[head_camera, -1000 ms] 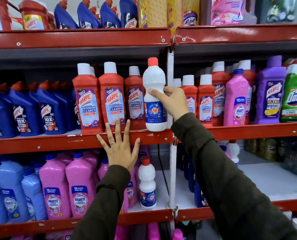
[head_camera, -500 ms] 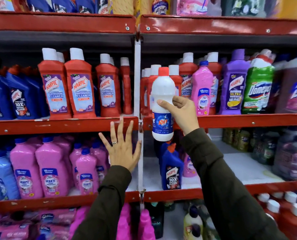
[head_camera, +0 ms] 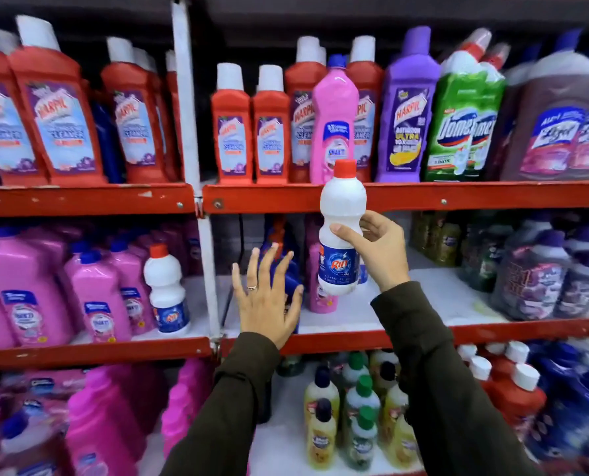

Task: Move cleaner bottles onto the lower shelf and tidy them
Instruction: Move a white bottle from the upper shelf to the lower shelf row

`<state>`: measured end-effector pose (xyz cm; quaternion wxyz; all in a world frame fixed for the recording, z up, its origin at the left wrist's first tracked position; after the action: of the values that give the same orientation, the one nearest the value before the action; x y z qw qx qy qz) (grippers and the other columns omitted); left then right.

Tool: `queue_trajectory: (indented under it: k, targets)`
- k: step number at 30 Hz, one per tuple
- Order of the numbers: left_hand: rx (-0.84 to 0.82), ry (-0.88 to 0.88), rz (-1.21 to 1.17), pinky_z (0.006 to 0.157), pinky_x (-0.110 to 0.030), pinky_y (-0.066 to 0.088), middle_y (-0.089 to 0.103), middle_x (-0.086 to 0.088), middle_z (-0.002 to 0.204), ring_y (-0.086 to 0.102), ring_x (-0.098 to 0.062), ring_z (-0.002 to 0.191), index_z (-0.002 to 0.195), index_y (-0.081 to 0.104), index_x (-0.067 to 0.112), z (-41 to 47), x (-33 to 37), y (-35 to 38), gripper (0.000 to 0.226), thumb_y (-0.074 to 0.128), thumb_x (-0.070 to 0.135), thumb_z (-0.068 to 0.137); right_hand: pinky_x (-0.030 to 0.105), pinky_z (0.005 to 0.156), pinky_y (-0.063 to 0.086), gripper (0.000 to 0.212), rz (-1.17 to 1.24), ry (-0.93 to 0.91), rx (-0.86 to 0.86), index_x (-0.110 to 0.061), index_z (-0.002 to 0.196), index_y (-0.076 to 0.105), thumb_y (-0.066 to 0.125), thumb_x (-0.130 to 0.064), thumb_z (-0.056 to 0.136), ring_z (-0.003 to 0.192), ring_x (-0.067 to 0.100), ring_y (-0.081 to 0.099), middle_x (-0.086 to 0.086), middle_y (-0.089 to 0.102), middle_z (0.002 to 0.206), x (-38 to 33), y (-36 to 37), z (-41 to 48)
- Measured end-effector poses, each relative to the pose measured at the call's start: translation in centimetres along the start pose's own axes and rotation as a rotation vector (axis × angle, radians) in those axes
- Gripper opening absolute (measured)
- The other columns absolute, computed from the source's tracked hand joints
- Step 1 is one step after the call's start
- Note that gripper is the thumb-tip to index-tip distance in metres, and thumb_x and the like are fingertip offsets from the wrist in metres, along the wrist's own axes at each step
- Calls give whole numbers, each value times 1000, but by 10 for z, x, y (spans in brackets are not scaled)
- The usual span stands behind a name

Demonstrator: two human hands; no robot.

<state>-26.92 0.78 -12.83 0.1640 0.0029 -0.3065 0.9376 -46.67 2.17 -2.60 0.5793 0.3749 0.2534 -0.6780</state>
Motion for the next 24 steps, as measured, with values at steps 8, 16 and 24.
queue_trajectory:
  k: [8, 16, 24]
  targets:
    - [-171, -27, -73, 115, -49, 30, 46, -7, 154, 42, -31, 140, 144, 48, 20, -30, 70, 62, 57, 44, 45, 94, 37, 89, 58, 39, -94, 74, -2, -9, 112, 71, 85, -15, 76, 104, 21, 72, 7, 75, 111, 63, -69, -6]
    - [-347, -100, -43, 100, -49, 47, 60, -19, 131, 56, -39, 120, 127, 59, 8, -37, 87, 117, 55, 37, 47, 95, 15, 77, 53, 38, -125, 96, -39, -19, 111, 63, 82, -11, 79, 102, 13, 68, 0, 71, 111, 114, -91, 18]
    - [-336, -91, -4, 99, -46, 48, 63, -10, 120, 57, -32, 115, 124, 59, 19, -50, 76, 144, 46, 38, 50, 97, 9, 75, 53, 45, -155, 177, -69, -5, 124, 60, 78, -11, 84, 104, 22, 65, 7, 68, 117, 168, -88, 42]
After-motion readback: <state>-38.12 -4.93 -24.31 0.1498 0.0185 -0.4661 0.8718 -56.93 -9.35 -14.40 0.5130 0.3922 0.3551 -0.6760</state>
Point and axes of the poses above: each hand's wrist, its own z-axis towards the middle knuckle, its own y-axis out of the palm, x = y × z, the point moved 4 cm from there along z, towards the middle knuckle
